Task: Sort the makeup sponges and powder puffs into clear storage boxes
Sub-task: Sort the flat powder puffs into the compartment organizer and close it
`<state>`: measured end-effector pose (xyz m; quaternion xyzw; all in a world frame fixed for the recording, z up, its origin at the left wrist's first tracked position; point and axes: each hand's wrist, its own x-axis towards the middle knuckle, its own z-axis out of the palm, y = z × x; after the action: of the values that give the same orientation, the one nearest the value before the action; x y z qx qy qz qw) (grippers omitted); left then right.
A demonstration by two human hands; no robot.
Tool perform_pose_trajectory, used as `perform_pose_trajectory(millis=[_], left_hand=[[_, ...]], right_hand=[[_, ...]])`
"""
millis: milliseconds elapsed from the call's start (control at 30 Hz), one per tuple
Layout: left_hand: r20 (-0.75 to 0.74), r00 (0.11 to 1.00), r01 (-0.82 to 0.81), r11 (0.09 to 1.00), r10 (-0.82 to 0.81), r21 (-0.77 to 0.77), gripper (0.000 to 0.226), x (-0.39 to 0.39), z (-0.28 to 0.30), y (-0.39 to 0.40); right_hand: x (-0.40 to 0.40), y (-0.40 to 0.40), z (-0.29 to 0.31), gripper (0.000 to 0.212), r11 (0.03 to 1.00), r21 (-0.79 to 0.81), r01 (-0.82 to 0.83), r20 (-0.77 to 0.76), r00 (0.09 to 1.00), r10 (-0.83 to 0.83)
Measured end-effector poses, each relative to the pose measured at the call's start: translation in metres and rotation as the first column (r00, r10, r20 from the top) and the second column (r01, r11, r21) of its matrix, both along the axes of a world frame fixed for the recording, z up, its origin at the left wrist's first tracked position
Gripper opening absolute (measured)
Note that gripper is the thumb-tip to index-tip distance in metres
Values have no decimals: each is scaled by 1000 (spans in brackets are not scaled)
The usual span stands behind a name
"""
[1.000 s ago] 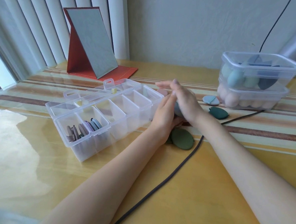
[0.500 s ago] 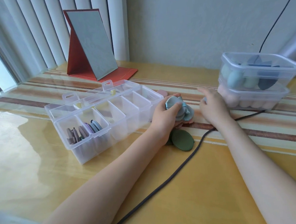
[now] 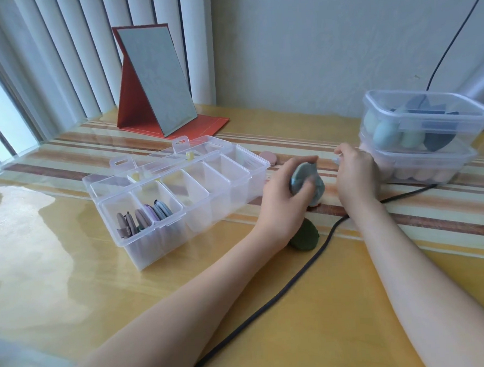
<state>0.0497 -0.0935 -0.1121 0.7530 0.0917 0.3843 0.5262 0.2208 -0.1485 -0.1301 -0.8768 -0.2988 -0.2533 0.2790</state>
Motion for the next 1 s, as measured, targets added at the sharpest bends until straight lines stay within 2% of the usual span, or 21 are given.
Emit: perform_pose_trajectory(millis=[67, 133, 167, 233, 267, 333, 367, 433, 467, 533, 600, 733, 800, 867, 933, 1000], left_hand=[[83, 996, -44, 979, 27, 199, 31, -7, 10, -8], [160, 984, -110, 967, 73, 232, 32, -17, 30, -11], [180, 978, -146, 961, 105, 234, 32, -24, 41, -7], [195, 958, -257, 926, 208, 277, 31, -44, 62, 11], [195, 943, -318, 900, 269, 297, 30, -58, 71, 26], [203, 888, -457, 836, 412, 302, 30, -86, 85, 60], [211, 846, -532, 801, 489, 276, 30, -99, 88, 76], [204, 751, -660, 725, 628, 197, 30, -121, 82, 99], [180, 713, -701, 694, 677, 167, 29, -128, 75, 105], [115, 680, -732, 661, 724, 163, 29, -137, 58, 110], [101, 691, -720, 667, 716, 191, 30, -140, 45, 110], [73, 765, -636, 731, 640, 248, 30, -139, 41, 112], [27, 796, -592, 767, 605, 249, 27, -139, 41, 112], [-3, 816, -561, 793, 578, 239, 21, -139, 40, 111], [-25, 826, -539, 802, 563, 258, 18, -140, 40, 110], [-43, 833, -521, 809, 551, 272, 19, -141, 40, 109]], right_hand=[[-15, 4, 6, 34, 998, 48, -41, 150, 988, 34], [-31, 8, 15, 33, 995, 96, -25, 286, 958, -3], [-38, 11, 21, 32, 990, 135, -45, 293, 956, 4], [-55, 19, 39, 31, 939, 270, -212, 178, 970, 168], [-66, 24, 49, 30, 878, 365, -310, 112, 951, 289], [-91, 37, 76, 28, 727, 516, -452, 1, 850, 527], [-105, 44, 89, 26, 667, 542, -511, -72, 762, 643], [-134, 59, 105, 22, 617, 466, -634, -232, 585, 777], [-147, 66, 106, 19, 621, 388, -681, -298, 544, 784], [-168, 76, 99, 15, 639, 270, -720, -367, 537, 760], [-181, 83, 89, 16, 646, 216, -733, -391, 541, 745], [-191, 94, 74, 15, 693, 20, -721, -281, 661, 696], [-194, 96, 69, 10, 716, -34, -698, -277, 694, 664], [-192, 97, 67, 6, 684, -32, -729, -359, 647, 673], [-187, 98, 70, 19, 643, 9, -766, -480, 561, 675], [-182, 96, 76, 19, 629, 24, -777, -579, 502, 642]])
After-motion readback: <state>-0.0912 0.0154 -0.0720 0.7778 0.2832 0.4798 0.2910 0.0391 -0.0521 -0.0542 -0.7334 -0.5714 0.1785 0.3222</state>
